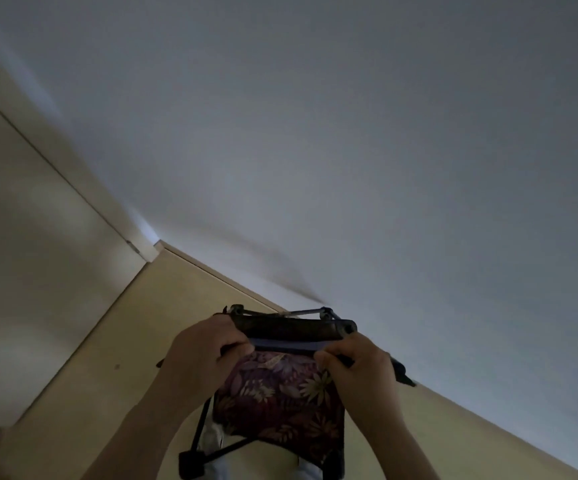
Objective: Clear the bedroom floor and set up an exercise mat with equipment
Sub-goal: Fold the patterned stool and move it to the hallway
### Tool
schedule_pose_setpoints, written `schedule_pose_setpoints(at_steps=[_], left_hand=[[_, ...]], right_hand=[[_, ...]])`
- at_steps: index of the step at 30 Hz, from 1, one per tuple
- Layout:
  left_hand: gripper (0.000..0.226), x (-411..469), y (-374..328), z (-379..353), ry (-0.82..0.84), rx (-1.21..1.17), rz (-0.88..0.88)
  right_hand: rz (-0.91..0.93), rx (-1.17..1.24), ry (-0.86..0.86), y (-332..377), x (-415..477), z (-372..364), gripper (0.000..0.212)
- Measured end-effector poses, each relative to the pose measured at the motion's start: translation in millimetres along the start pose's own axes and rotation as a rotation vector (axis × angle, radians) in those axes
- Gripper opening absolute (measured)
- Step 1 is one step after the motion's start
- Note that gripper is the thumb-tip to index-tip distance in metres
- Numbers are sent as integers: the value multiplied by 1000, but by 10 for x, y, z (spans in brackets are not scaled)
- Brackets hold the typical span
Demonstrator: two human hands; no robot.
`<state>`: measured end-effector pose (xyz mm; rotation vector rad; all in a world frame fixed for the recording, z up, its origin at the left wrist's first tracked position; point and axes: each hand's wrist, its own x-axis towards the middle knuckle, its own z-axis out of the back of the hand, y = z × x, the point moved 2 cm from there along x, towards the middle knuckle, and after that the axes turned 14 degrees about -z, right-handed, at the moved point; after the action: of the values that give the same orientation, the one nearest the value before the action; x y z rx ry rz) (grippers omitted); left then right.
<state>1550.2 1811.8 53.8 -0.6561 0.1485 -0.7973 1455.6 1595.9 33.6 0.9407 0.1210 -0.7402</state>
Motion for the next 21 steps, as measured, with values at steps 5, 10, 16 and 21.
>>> schedule_pose_setpoints(at_steps=[5, 10, 16, 21], left_hand=[[24, 77, 525, 66, 80, -53, -91], [31, 139, 950, 121, 154, -80, -157], [16, 235, 1210, -50, 238, -107, -201], [11, 281, 1366, -296, 278, -88, -198]], right_hand=[[-100, 1, -83, 117, -39, -391, 7], [-178, -7, -144, 254, -86, -746, 10], [-268, 6, -141, 127, -42, -1021, 9], [-306, 29, -149, -116, 77, -1225, 8]])
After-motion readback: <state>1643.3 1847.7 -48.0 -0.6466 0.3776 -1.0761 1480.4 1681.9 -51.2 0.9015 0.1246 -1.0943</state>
